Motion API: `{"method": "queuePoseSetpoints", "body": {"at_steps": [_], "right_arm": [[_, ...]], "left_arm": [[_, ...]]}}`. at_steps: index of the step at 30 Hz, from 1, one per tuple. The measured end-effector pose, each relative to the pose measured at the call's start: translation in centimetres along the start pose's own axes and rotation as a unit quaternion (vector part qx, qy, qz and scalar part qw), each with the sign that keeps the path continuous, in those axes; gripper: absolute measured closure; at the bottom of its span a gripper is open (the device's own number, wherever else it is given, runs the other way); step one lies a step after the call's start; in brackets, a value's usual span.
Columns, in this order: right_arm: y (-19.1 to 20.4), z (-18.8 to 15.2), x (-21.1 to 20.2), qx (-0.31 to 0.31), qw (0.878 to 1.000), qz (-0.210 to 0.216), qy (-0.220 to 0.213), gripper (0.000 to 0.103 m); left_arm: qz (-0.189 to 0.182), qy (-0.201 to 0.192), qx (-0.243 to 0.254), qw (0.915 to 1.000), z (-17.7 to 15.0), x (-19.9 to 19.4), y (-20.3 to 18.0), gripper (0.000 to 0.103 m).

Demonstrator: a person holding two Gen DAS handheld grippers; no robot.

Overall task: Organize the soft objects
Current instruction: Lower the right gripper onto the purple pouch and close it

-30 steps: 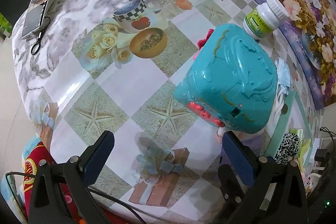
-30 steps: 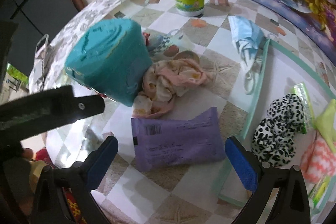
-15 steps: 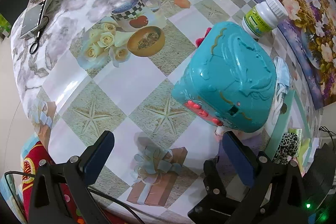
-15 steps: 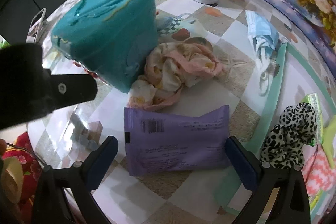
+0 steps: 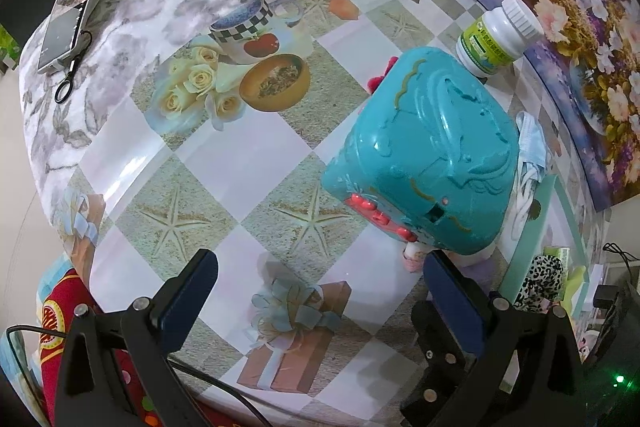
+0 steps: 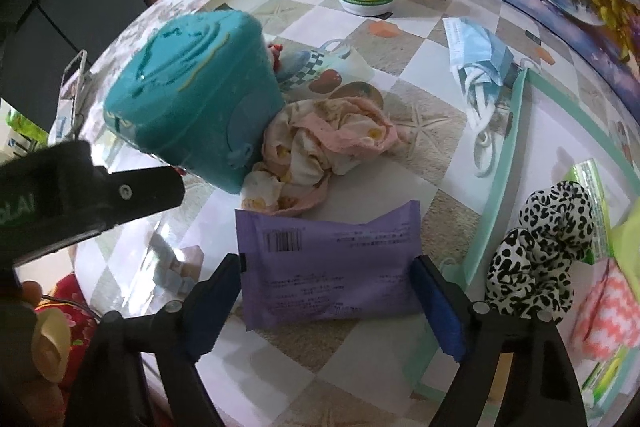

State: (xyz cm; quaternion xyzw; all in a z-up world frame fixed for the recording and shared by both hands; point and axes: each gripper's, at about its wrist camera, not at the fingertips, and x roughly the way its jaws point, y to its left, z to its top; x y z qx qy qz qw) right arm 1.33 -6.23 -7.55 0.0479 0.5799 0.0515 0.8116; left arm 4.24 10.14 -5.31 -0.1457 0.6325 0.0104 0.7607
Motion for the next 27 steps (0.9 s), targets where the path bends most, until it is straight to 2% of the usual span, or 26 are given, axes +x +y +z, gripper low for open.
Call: {"method": "queuePoseSetpoints", "body": {"at_steps": [11, 13, 15, 22, 27], "right_arm": [[-1.3, 0.5, -2.9, 0.028, 0.999, 0.028, -0.031, 0.021], [-1.2, 0.0, -3.7, 0.039, 0.998, 0.033, -0.039, 0.029], [-1.5, -0.2, -4.5, 0.051, 0.997, 0.036, -0.046, 0.029], [-1.2, -0.3, -3.7, 0.046, 0.998, 0.021, -0.034, 0.029], [-0.1, 0.3, -1.9, 0.01, 1.0, -0.001, -0.029, 0.028]], "left_arm": [[-0.007, 0.0, -0.004, 1.0, 0.0, -0.2, 0.0, 0.001], [-0.008, -0.001, -0.004, 1.0, 0.0, -0.3, 0.0, 0.001], [-0.008, -0.003, -0.002, 1.0, -0.1, -0.3, -0.2, 0.001], [-0.005, -0.006, -0.001, 1.0, -0.1, -0.4, -0.6, 0.001], [-0.005, -0.003, -0.009, 0.9999, -0.1, -0.3, -0.1, 0.001]]}}
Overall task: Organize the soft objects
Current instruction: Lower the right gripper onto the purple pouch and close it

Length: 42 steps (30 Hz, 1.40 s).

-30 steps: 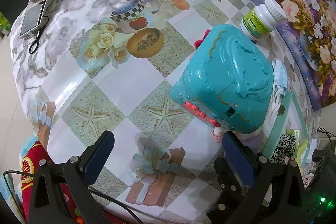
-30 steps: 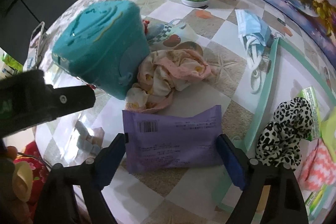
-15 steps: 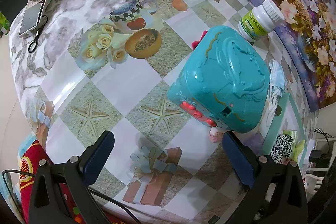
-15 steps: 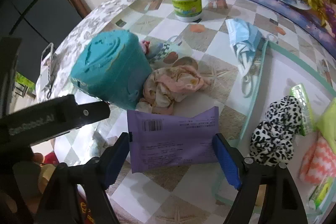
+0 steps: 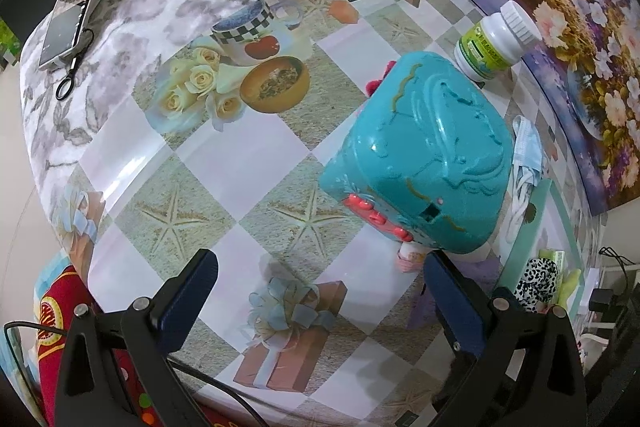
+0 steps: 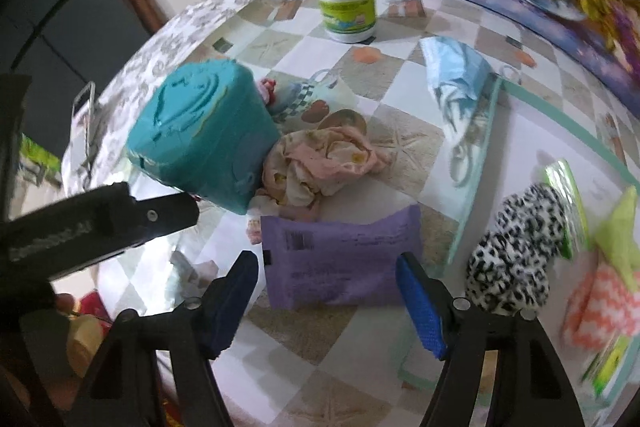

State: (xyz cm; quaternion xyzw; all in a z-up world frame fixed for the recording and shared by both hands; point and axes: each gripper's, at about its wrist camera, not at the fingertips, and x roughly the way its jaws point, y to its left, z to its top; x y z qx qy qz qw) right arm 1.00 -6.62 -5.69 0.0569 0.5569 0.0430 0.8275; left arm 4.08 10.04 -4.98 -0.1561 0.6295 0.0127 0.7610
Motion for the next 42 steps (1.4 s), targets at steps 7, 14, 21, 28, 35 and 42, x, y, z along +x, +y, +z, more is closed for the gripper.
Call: {"method": "queuePoseSetpoints", "body": {"at_steps": [7, 14, 21, 28, 35, 42], "right_arm": [[-0.3, -0.2, 1.6, -0.009, 1.0, -0.004, 0.004, 0.007], [1.1, -0.5, 2.5, -0.051, 0.998, -0.032, 0.009, 0.0], [1.7, -0.8, 2.8, -0.075, 0.995, -0.064, 0.021, 0.003], [0.7, -0.6, 1.8, -0.046, 0.998, -0.043, 0.018, 0.02], [-0.3, -0.3, 0.6, -0.02, 1.0, -0.017, 0.007, 0.024], [0.3, -0.5, -0.4, -0.021, 1.0, -0.004, 0.002, 0.042]], "left_arm": [[-0.005, 0.002, -0.008, 1.0, 0.0, -0.2, 0.7, 0.001], [-0.007, 0.002, -0.019, 0.9998, -0.1, -0.3, 1.0, 0.001], [-0.008, 0.002, -0.021, 0.9997, -0.1, -0.4, 1.1, 0.001], [-0.012, 0.002, -0.022, 0.9997, -0.2, -0.6, 1.1, 0.001], [-0.02, 0.004, -0.026, 0.9995, -0.2, -0.7, 1.1, 0.001], [-0.028, 0.007, -0.029, 0.9992, -0.4, -0.7, 1.5, 0.001]]}}
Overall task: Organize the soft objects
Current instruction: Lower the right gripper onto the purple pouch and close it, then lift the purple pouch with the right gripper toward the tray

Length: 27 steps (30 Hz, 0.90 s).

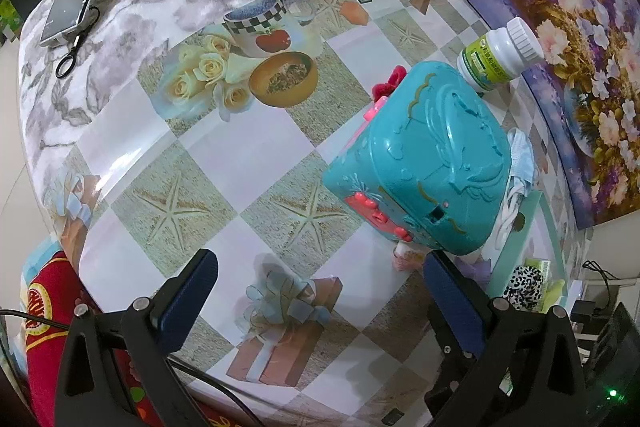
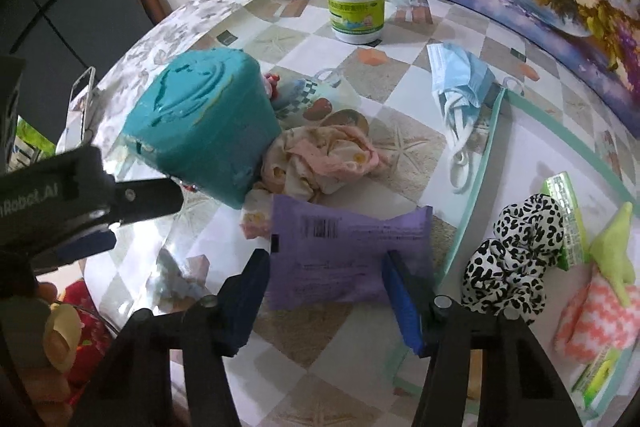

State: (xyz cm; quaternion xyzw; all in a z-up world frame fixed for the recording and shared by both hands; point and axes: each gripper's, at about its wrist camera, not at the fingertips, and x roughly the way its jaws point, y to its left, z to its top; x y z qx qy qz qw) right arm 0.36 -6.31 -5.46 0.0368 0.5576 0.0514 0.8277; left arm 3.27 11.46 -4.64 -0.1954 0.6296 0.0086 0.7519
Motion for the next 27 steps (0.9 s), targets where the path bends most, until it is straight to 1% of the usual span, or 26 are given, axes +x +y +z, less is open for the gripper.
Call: {"method": "queuePoseSetpoints", "body": {"at_steps": [2, 5, 7, 8, 10, 11, 12, 13, 15, 17, 20, 25, 27], "right_arm": [[0.1, 0.0, 0.2, -0.003, 1.0, -0.002, 0.003, 0.044], [0.3, 0.0, 0.2, -0.013, 1.0, -0.005, -0.001, 0.053], [0.4, 0.1, -0.6, -0.015, 1.0, -0.008, -0.013, 0.065], [0.5, 0.1, -0.8, -0.017, 1.0, -0.01, -0.017, 0.068], [0.9, 0.3, -1.9, -0.025, 0.999, -0.017, -0.032, 0.077], [1.1, 0.3, -2.4, -0.03, 0.999, -0.021, -0.039, 0.079], [1.3, 0.3, -2.8, -0.033, 0.998, -0.025, -0.045, 0.086], [1.3, 0.3, -3.1, -0.034, 0.998, -0.028, -0.049, 0.089], [1.2, 0.3, -4.0, -0.035, 0.997, -0.041, -0.058, 0.093], [0.9, 0.3, -4.9, -0.032, 0.996, -0.056, -0.067, 0.093], [-0.2, 0.2, -6.2, -0.012, 0.994, -0.075, -0.08, 0.093], [-2.1, -0.2, -7.2, 0.027, 0.993, -0.077, -0.082, 0.093], [-2.7, -0.2, -7.5, 0.036, 0.992, -0.094, -0.081, 0.093]], "left_arm": [[-0.001, 0.0, -0.002, 1.0, 0.0, 0.0, 0.1, 0.001], [-0.002, 0.0, -0.003, 1.0, 0.0, -0.1, 0.2, 0.001], [-0.004, 0.001, -0.003, 1.0, -0.1, -0.1, 0.2, 0.001], [-0.006, 0.002, -0.003, 1.0, -0.1, -0.1, 0.2, 0.001], [-0.008, 0.003, -0.003, 1.0, -0.1, -0.1, 0.1, 0.001], [-0.009, 0.003, -0.002, 1.0, -0.2, -0.1, 0.1, 0.001], [-0.009, 0.003, -0.002, 1.0, -0.2, -0.1, 0.1, 0.001], [-0.01, 0.003, -0.002, 0.9999, -0.2, -0.1, 0.0, 0.001], [-0.013, 0.005, -0.002, 0.9999, -0.3, -0.1, 0.0, 0.001], [-0.015, 0.006, -0.001, 0.9999, -0.4, -0.1, 0.0, 0.001], [-0.018, 0.008, -0.001, 0.9998, -0.4, -0.1, 0.0, 0.001], [-0.022, 0.009, 0.002, 0.9997, -0.6, -0.2, -0.2, 0.001], [-0.023, 0.01, 0.002, 0.9997, -0.6, -0.2, -0.3, 0.001]]}}
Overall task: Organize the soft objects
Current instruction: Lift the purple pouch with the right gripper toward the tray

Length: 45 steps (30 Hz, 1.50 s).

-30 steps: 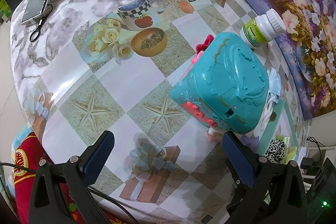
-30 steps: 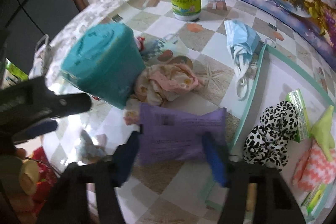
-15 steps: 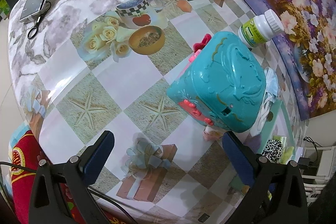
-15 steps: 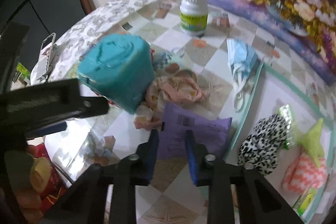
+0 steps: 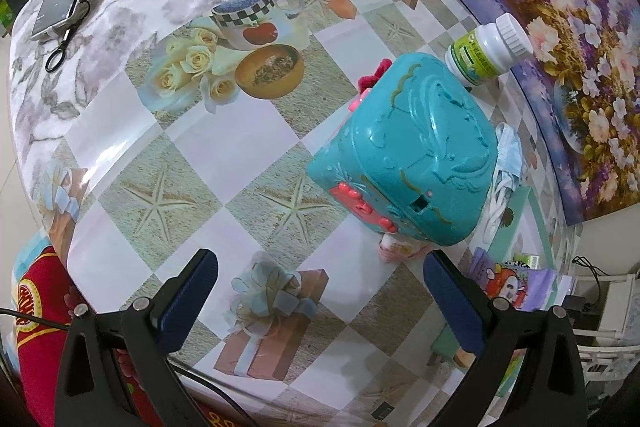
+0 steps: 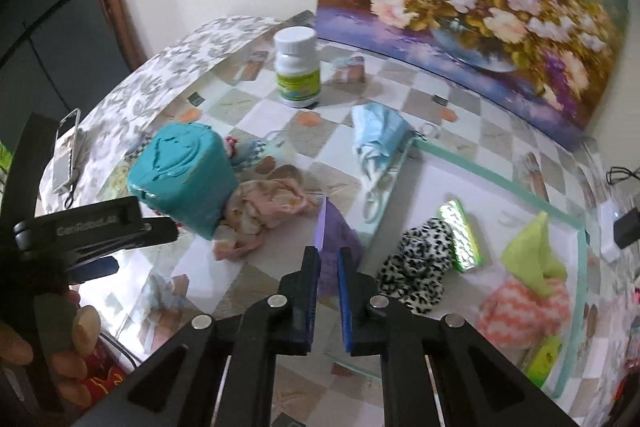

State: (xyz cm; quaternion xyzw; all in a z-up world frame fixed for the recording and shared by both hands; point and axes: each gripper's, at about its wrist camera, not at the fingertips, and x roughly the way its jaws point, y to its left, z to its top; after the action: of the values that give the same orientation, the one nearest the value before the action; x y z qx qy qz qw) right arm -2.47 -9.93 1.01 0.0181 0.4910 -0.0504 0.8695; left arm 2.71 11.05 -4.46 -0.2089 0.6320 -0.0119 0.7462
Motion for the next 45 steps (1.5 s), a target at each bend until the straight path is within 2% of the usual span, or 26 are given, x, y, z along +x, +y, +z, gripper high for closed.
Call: {"method": "queuePoseSetpoints", "body": {"at_steps": [3, 6, 8, 11, 12, 16, 21, 27, 29, 30, 31, 36, 38, 39, 43, 45], "right_arm": [[-0.5, 0.0, -0.1, 0.012, 1.0, 0.0, 0.001, 0.093], [-0.1, -0.1, -0.1, -0.007, 0.999, -0.033, 0.0, 0.092], [-0.1, -0.1, -0.3, -0.005, 1.0, -0.022, -0.002, 0.092], [0.1, -0.1, 0.1, 0.007, 1.0, 0.023, 0.003, 0.092], [0.4, -0.2, 0.2, 0.006, 1.0, 0.025, 0.006, 0.092], [1.3, -0.6, 1.3, -0.02, 0.999, -0.01, 0.025, 0.091], [1.3, -1.0, 2.4, -0.028, 0.999, -0.008, 0.042, 0.091], [0.5, 0.2, 2.7, -0.008, 1.0, 0.001, 0.023, 0.091], [0.0, 1.5, 3.3, -0.008, 1.0, 0.002, 0.014, 0.075], [-0.3, 2.1, 3.9, -0.001, 1.0, 0.009, 0.017, 0.057], [-0.6, 2.7, 4.3, 0.006, 1.0, 0.016, 0.02, 0.051], [-1.2, 5.9, 7.3, 0.037, 0.997, 0.056, 0.039, 0.051], [-0.7, 7.2, 9.1, 0.034, 0.996, 0.07, 0.051, 0.046], [-0.4, 7.6, 10.0, 0.029, 0.995, 0.073, 0.058, 0.043], [0.3, 8.4, 13.5, 0.02, 0.993, 0.076, 0.086, 0.042], [0.6, 8.5, 14.9, 0.01, 0.993, 0.062, 0.097, 0.037]], "left_arm": [[-0.001, 0.0, 0.002, 1.0, -0.1, -0.1, -0.1, 0.001], [-0.003, 0.002, 0.003, 1.0, -0.1, 0.0, -0.3, 0.001], [-0.005, 0.004, 0.005, 1.0, -0.2, 0.0, -0.5, 0.001], [-0.005, 0.006, 0.01, 0.9999, -0.4, 0.1, -0.9, 0.001], [-0.005, 0.006, 0.011, 0.9999, -0.4, 0.1, -1.0, 0.001], [-0.006, 0.007, 0.012, 0.9999, -0.5, 0.2, -1.0, 0.001], [-0.009, 0.009, 0.012, 0.9998, -0.6, 0.4, -1.2, 0.001], [-0.009, 0.012, 0.003, 0.9999, -0.6, 0.5, -0.6, 0.001], [-0.009, 0.013, 0.002, 0.9999, -0.6, 0.7, -0.3, 0.001], [-0.01, 0.015, 0.002, 0.9998, -0.5, 0.7, -0.2, 0.001], [-0.013, 0.016, 0.001, 0.9998, -0.5, 0.7, 0.1, 0.001], [-0.019, 0.007, 0.015, 0.9997, -0.4, 0.0, 0.3, 0.001], [-0.02, 0.008, 0.02, 0.9996, -0.4, -0.1, 0.1, 0.001], [-0.021, 0.011, 0.021, 0.9995, -0.3, 0.0, 0.2, 0.001], [-0.02, 0.014, 0.024, 0.9994, -0.1, 0.1, 0.0, 0.001], [-0.022, 0.016, 0.026, 0.9993, -0.1, 0.4, -0.3, 0.001]]}}
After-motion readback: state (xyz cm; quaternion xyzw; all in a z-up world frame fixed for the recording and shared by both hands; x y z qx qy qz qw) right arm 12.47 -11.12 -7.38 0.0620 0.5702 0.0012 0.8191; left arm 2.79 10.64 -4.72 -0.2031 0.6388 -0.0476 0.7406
